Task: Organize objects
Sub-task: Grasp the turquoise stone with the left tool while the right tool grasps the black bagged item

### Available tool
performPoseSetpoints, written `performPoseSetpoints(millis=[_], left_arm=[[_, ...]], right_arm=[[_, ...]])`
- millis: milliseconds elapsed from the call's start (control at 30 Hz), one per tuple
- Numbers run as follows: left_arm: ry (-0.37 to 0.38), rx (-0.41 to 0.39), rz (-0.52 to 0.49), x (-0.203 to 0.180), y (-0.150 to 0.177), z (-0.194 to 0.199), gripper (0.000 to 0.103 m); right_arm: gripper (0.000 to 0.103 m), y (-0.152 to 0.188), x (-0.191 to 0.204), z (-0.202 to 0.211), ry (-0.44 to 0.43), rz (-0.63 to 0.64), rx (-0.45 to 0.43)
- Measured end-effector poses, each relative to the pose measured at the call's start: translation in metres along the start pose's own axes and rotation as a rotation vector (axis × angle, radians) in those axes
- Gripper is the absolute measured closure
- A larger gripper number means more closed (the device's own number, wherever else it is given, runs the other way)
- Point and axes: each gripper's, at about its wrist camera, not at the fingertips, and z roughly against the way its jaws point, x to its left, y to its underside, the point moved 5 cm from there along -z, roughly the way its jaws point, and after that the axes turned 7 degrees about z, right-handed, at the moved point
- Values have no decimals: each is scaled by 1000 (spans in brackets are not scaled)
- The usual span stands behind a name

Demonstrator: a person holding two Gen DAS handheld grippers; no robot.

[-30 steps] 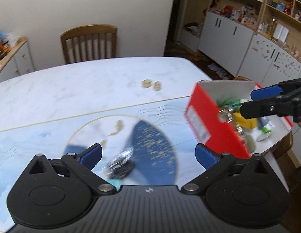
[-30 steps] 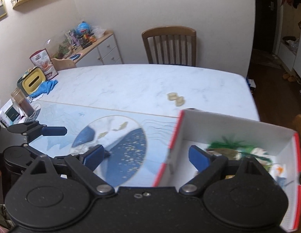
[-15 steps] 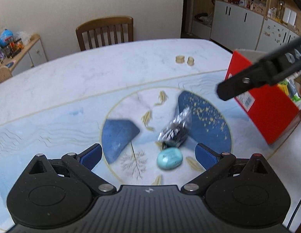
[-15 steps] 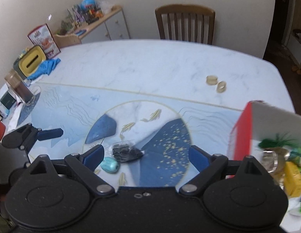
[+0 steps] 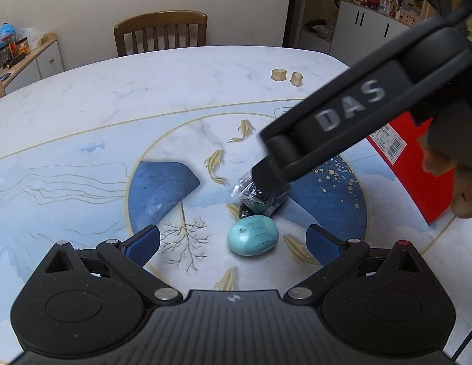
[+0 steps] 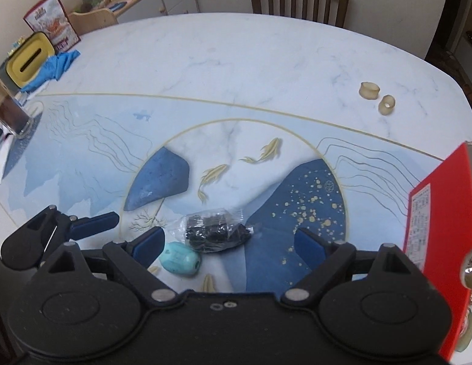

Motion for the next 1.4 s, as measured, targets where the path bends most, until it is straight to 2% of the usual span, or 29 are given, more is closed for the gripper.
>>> performPoseSetpoints(millis=[167,367,467,600,667,733,867,933,1100,1400], left_arm=[[-31,-13,-31,-6,5,-7,0],[-23,-19,-33,-10,4,-11,2],[-26,-10,-43,-12,5,-13,13],[-20,8,-43,-12,7,-15,31],[-25,3,-54,-12,9,-15,35],[-18,2,-60,-14,10,-13,42],[-21,3,-74,-16,9,-13,48],[-19,3,-75,-17,9,-13,56],[-3,9,-86,-22,7,-15,64],[28,9,-79,-23,1,-12,64]], right_arm=[[16,2,0,-15,-6,14,11],[23,0,-1,-23,3,13,-2],[26,-4,2,-26,4,29,-8],[37,-8,6,-30,0,49,-14],[44,-9,8,-31,0,59,-13],[53,-8,9,-31,0,62,-9],[61,-5,5,-30,-10,32,-6],[62,-4,2,-28,-6,12,-5],[66,2,-8,-20,-20,-59,-9],[69,21,-32,17,-48,-179,-49]])
